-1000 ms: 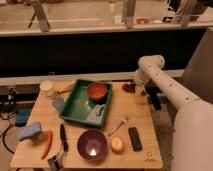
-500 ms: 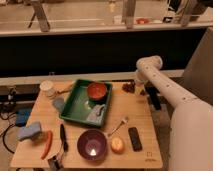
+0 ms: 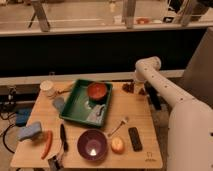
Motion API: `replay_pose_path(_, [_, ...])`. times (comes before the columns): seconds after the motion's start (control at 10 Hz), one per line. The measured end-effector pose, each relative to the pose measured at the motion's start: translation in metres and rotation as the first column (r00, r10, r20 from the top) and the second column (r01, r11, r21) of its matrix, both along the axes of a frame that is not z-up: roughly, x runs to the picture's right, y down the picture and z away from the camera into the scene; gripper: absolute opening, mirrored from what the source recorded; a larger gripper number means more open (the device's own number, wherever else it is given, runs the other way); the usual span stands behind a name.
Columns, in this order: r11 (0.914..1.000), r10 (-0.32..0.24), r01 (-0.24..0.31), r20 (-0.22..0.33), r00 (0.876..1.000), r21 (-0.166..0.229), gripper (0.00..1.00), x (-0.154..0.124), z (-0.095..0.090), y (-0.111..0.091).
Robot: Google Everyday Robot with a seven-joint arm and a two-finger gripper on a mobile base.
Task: Place grapes in plastic cup
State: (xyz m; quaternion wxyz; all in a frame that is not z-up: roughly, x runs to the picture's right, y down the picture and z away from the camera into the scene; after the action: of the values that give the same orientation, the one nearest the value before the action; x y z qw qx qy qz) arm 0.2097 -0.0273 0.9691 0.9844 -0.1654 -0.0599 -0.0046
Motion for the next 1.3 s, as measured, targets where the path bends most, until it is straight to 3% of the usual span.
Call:
replay_pose_path(0.5, [0.9998, 0.017, -0.017, 0.076, 0.997, -0.006, 0.80, -0.003, 0.015, 0.009])
replay_pose_path(1.1, [0.9994, 0.034, -0.034, 0.047, 0.998, 0.000, 0.79, -0.001, 0.038, 0.015])
replay_pose_path(1.2, [0.9994, 0.034, -0.034, 0.070, 0.997, -0.006, 0.74, -0.003, 0.042, 0.016])
replay_pose_path(1.3, [0.9993, 0.037, -0.036, 0.102, 0.994, -0.014, 0.62, -0.002, 0.045, 0.018])
